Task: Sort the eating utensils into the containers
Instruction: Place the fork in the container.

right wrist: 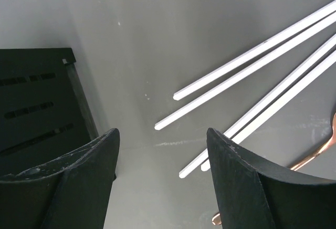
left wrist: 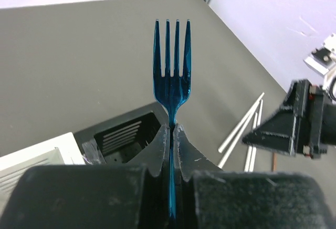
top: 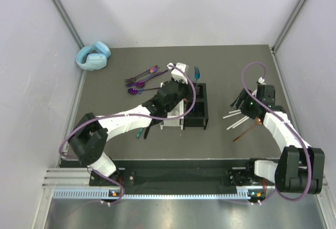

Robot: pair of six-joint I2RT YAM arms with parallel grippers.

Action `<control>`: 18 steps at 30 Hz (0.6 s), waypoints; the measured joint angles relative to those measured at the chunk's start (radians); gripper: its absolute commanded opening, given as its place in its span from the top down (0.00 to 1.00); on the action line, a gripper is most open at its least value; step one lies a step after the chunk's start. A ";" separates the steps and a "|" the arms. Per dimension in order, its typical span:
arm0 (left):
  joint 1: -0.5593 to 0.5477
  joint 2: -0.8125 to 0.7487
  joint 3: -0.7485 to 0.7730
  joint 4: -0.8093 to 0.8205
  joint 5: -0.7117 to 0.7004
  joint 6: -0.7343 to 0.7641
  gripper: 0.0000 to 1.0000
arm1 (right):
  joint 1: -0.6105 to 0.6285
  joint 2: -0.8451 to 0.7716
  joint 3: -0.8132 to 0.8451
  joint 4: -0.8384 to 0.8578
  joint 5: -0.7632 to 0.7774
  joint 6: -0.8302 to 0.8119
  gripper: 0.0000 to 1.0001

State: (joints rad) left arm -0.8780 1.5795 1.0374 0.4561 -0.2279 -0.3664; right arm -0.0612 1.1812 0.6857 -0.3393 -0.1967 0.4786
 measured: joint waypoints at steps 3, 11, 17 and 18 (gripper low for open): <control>-0.001 0.015 0.000 0.032 -0.020 0.015 1.00 | 0.000 -0.001 -0.007 -0.005 -0.001 -0.005 0.33; -0.021 0.034 -0.018 0.067 -0.058 0.021 1.00 | 0.000 -0.002 -0.007 -0.005 -0.001 -0.008 0.33; -0.042 0.033 -0.085 0.066 -0.077 0.012 1.00 | 0.000 -0.006 -0.011 0.007 -0.018 -0.007 0.33; -0.044 0.033 -0.095 0.065 -0.079 0.010 1.00 | 0.000 -0.011 -0.013 0.007 -0.022 -0.007 0.33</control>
State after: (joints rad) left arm -0.9222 1.6127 0.9421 0.5213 -0.3065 -0.3565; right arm -0.0612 1.1698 0.6727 -0.3321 -0.2184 0.4713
